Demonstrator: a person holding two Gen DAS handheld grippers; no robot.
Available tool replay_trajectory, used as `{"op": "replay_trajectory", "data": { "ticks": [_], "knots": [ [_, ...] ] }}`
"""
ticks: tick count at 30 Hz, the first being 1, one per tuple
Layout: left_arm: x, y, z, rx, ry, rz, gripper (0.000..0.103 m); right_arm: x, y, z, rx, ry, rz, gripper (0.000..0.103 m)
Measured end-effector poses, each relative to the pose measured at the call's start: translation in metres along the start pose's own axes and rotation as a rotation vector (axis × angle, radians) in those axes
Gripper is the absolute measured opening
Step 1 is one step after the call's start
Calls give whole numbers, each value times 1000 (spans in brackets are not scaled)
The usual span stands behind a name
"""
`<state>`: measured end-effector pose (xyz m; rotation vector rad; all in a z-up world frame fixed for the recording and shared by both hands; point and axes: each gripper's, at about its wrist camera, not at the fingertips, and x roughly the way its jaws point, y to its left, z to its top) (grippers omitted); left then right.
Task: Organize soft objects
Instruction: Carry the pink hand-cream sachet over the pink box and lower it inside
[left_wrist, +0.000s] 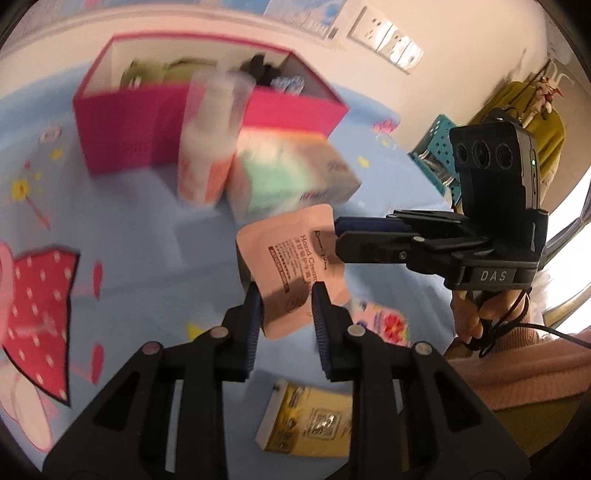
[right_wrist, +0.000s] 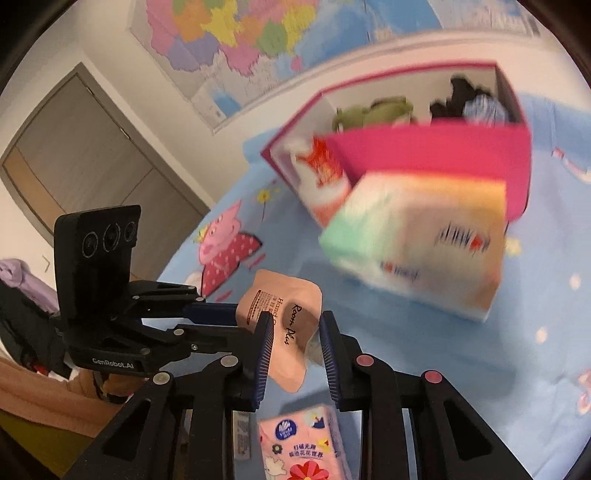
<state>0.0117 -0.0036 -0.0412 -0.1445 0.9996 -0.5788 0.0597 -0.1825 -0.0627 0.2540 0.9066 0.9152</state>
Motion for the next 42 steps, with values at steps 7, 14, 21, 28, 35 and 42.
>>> {"op": "replay_trajectory", "data": {
  "ticks": [7,14,21,28,35,42],
  "knots": [
    [-28,-19,50,98,-110,24,29,-32,2,35,-49,-109,-48,26],
    [-34,-25,102,143,-171,71,29,-48,-8,77,-62,-195,-66,26],
    [-26,-10,144,117,-176,99,29,-45,-19,119,-74,-227,-98,26],
    [-7,15,165,58,-141,116,29,-19,-38,143,-43,-196,-113,26],
    [21,39,174,-9,-77,128,29,10,-60,151,16,-144,-108,26],
    [37,56,177,-78,-34,115,29,24,-76,152,83,-127,-129,28]
  ]
}}
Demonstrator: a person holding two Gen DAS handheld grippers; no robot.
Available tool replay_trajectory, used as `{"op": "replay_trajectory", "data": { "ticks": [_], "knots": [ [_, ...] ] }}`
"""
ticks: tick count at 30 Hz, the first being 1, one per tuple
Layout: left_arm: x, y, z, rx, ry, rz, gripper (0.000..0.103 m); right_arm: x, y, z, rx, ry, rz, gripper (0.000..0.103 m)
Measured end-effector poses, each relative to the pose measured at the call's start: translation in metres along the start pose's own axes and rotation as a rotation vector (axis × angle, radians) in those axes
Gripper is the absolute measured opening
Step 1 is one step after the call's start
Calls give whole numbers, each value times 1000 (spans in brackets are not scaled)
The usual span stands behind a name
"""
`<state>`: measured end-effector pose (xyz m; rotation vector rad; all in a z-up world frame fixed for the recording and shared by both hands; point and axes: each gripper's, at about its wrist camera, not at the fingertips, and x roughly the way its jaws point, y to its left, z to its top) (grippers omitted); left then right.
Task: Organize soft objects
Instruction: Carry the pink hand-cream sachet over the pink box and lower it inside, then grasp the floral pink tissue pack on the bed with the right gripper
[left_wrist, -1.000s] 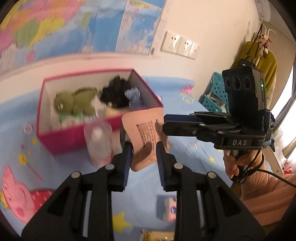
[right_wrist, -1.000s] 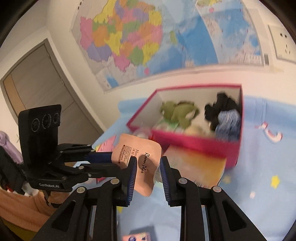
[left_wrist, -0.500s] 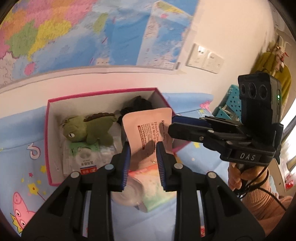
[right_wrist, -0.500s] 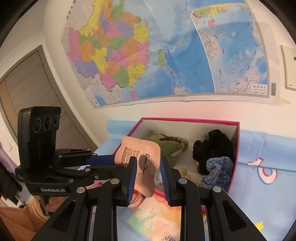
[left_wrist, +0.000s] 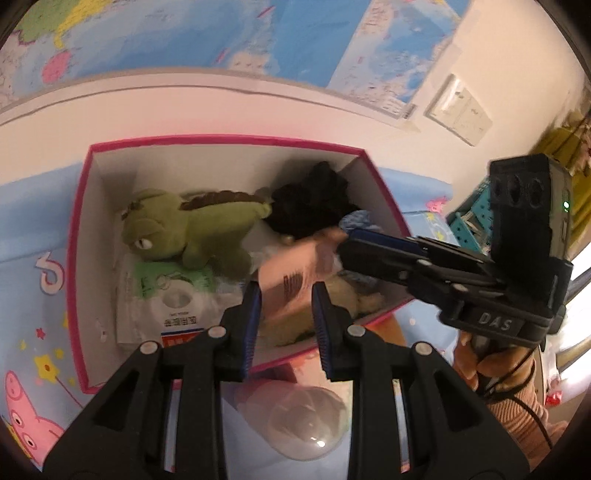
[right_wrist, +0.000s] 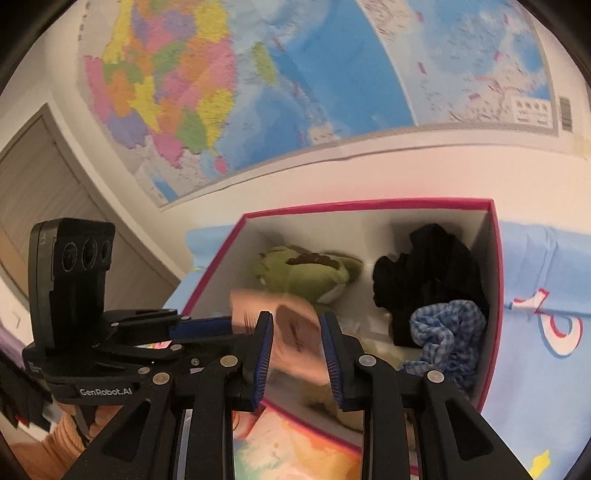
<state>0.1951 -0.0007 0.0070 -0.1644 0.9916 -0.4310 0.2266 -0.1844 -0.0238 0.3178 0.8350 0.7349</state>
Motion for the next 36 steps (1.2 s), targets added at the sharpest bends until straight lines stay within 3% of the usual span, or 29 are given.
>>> {"op": "replay_trajectory", "data": {
  "ticks": [7,14,16,20,25,27,36],
  "knots": [
    [-22,2,-10,19,-71,43,29,-18,-1,-9,-15,-24,-14,31],
    [-60,-10,-33,81,-161,29,30,-55,9,-28,-52,-64,5,32],
    [-71,-14,-42,99,-185,6,34,-68,15,-36,-77,-75,16,38],
    [-91,-26,-68,155,-223,-21,47,-93,24,-59,-123,-70,46,40],
    [-93,-39,-102,194,-184,-60,47,-105,29,-94,-135,2,99,48],
    [-87,-46,-116,211,-154,-58,47,-105,31,-112,-147,58,79,48],
    [-40,-66,-169,240,45,-114,47,-100,18,-189,-40,237,119,49]
  ]
}}
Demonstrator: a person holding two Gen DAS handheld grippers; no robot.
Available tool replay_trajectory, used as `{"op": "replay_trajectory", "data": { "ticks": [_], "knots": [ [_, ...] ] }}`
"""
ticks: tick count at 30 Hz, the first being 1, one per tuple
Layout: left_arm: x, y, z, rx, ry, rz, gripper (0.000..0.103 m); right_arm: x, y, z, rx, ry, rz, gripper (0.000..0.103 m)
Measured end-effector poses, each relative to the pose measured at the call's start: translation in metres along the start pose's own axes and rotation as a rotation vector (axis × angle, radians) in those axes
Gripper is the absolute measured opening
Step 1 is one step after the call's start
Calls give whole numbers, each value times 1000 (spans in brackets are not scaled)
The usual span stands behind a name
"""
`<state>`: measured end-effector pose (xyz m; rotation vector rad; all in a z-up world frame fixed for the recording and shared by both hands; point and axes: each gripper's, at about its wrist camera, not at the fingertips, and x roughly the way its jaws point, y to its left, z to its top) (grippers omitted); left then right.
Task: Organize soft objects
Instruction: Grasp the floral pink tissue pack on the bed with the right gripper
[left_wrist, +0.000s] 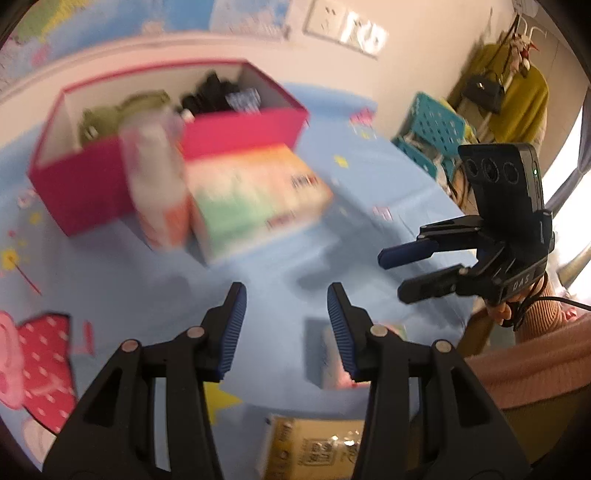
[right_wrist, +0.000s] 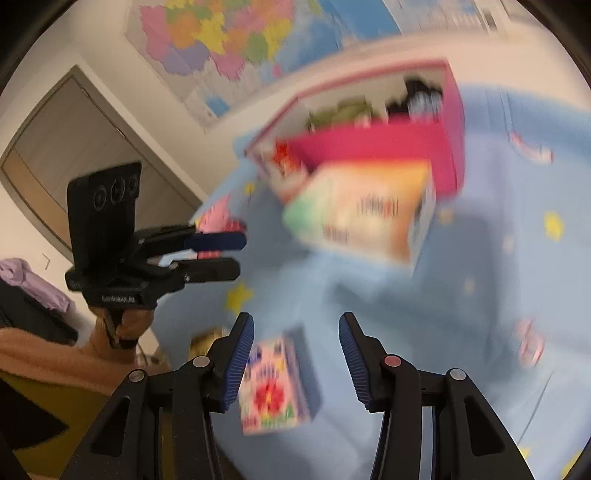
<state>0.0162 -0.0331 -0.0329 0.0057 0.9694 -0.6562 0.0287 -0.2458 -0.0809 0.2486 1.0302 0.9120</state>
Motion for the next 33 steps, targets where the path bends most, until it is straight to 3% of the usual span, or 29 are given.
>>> {"op": "replay_trajectory", "data": {
  "ticks": [11,17,23,33],
  "knots": [
    [8,-21,-33,28,82,-103,47,7,-3,-42,67,107,98,49],
    [17,-30,-41,62,134,-116,47,14,-1,-46,90,99,150,49],
    [17,-32,-44,53,131,-129,44,23,-1,-35,96,47,126,41],
    [24,-26,-37,-20,118,-86,44,30,-2,-13,91,-13,54,40]
  ]
}}
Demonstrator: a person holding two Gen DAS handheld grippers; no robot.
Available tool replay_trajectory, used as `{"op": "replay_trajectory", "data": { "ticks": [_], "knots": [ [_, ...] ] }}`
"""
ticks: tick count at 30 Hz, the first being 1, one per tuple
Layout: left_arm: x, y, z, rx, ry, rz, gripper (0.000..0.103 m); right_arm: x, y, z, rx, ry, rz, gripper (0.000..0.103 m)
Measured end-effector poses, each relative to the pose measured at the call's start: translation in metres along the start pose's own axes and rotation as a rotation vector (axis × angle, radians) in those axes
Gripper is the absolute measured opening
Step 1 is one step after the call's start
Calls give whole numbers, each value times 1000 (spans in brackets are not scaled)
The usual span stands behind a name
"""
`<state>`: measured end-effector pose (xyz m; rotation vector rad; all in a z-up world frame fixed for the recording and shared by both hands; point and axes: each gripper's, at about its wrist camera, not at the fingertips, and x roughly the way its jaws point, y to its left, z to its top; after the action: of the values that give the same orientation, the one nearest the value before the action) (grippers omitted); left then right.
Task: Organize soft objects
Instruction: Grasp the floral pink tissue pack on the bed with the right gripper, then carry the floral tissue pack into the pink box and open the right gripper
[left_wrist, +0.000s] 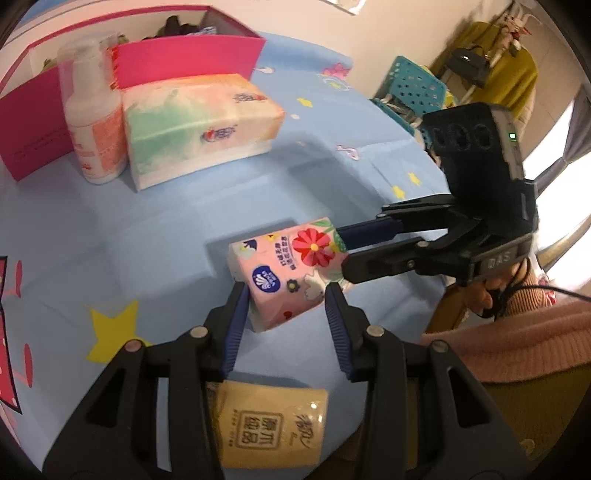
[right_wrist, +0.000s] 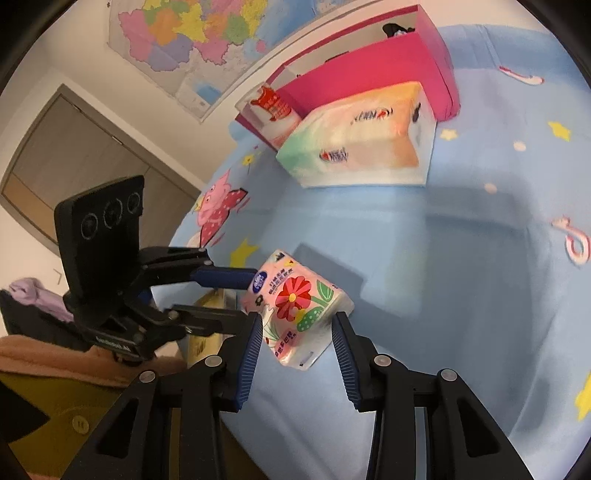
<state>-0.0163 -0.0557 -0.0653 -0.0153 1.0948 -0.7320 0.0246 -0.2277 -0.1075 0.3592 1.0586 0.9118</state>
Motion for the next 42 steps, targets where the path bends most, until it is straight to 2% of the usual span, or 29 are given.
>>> {"op": "replay_trajectory", "data": {
  "ticks": [4,11,19,30,42],
  "knots": [
    [2,5,2,-25,-3,6,44,2,-3,7,8,-20,-20,40],
    [2,12,4,-63,-9,3,33,1,-10,5,11,-19,-55,39],
    [2,8,9,-53,-16,2,33,-5,-7,6,-21,-38,-98,32],
    [-15,6,31,-37,-91,17,33,-28,5,26,-80,-105,-118,32],
    [-33,5,61,-8,-162,65,33,-42,18,50,-127,-171,-127,32]
  ]
}}
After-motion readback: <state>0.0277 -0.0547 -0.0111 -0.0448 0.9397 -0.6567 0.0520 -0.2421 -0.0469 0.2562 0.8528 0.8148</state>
